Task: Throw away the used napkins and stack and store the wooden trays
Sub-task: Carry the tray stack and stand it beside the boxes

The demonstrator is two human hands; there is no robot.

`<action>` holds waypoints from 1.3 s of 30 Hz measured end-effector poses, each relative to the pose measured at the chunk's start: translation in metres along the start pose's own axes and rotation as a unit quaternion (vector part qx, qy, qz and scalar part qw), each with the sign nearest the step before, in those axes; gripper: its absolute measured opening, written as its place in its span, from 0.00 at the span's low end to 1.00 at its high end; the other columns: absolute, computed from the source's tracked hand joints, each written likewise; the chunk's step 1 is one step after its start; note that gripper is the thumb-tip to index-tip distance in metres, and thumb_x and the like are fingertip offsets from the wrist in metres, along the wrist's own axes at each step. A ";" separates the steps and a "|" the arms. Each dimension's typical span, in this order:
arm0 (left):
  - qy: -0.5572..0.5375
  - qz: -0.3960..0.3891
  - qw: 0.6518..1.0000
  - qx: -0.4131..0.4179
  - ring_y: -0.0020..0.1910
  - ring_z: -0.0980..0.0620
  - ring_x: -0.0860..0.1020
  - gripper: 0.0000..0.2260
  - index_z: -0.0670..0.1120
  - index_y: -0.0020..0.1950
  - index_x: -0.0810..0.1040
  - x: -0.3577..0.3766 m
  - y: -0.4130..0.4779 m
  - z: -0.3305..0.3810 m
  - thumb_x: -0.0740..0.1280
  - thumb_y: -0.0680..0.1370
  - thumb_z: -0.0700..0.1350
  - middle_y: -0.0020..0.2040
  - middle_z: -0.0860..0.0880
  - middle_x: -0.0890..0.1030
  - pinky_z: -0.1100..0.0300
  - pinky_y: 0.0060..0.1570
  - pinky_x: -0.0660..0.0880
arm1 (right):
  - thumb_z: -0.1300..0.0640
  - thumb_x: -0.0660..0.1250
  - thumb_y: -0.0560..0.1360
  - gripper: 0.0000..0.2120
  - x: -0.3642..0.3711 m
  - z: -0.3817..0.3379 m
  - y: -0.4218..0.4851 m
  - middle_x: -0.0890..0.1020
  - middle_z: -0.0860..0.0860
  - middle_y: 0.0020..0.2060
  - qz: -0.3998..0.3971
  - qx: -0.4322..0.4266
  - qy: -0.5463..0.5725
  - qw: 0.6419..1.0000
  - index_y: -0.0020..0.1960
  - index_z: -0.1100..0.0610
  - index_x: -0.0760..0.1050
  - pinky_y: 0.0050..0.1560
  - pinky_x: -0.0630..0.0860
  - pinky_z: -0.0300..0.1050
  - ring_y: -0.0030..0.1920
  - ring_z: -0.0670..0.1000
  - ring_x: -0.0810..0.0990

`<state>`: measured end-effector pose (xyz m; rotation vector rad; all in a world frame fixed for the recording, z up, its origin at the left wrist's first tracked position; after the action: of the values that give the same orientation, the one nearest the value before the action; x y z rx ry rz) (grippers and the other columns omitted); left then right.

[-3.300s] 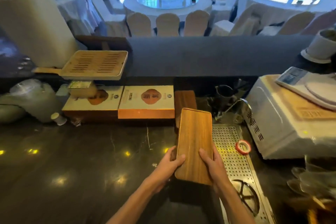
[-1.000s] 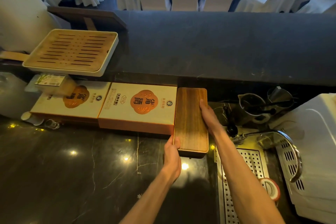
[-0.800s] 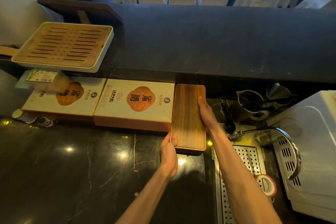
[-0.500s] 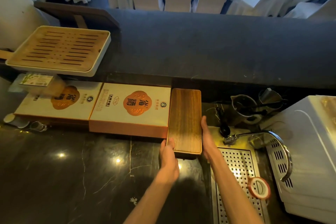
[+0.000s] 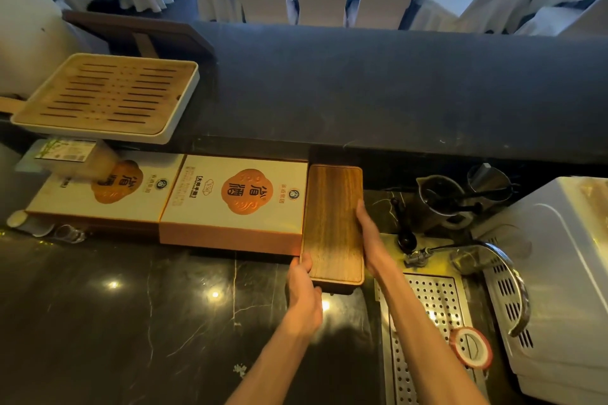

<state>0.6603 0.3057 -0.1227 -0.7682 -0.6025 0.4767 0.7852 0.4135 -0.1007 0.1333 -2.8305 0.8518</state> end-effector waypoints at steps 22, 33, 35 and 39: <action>0.165 -0.047 0.984 0.043 0.61 0.47 0.80 0.17 0.45 0.69 0.73 -0.021 -0.014 0.027 0.62 0.81 0.46 0.60 0.44 0.82 0.48 0.64 0.74 | 0.30 0.59 0.73 0.43 -0.012 0.039 -0.046 0.68 0.55 0.73 0.092 -0.003 -0.044 0.995 0.79 0.51 0.52 0.71 0.67 0.60 0.71 0.58 0.70; 0.070 -0.049 0.996 -0.003 0.73 0.44 0.67 0.18 0.39 0.73 0.64 -0.014 -0.028 -0.003 0.52 0.84 0.39 0.70 0.38 0.72 0.49 0.76 0.60 | 0.51 0.56 0.83 0.18 0.008 0.088 -0.091 0.78 0.57 0.62 0.123 -0.004 0.180 0.976 0.70 0.57 0.67 0.55 0.74 0.41 0.63 0.52 0.76; 0.059 -0.048 0.997 -0.007 0.74 0.44 0.66 0.18 0.40 0.75 0.63 -0.011 -0.030 -0.004 0.52 0.84 0.39 0.71 0.38 0.71 0.48 0.76 0.60 | 0.52 0.55 0.83 0.19 0.009 0.085 -0.095 0.77 0.59 0.64 0.123 0.003 0.178 0.976 0.71 0.58 0.66 0.55 0.73 0.42 0.61 0.52 0.77; 0.135 -0.067 0.988 -0.004 0.74 0.44 0.66 0.21 0.42 0.77 0.59 -0.018 -0.035 0.005 0.56 0.84 0.44 0.74 0.41 0.68 0.48 0.74 0.64 | 0.51 0.57 0.82 0.22 0.000 0.077 -0.104 0.73 0.57 0.70 0.104 0.025 0.101 0.989 0.74 0.56 0.63 0.62 0.71 0.42 0.69 0.55 0.72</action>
<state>0.6498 0.2752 -0.0991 -0.7790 -0.3993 0.2402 0.7884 0.2842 -0.1080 -0.2340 -2.6643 0.9215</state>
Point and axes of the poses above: each hand's wrist, its own y-axis towards the middle knuckle, its own x-axis out of the palm, z = x × y, the point moved 10 cm from there along y, towards the middle knuckle
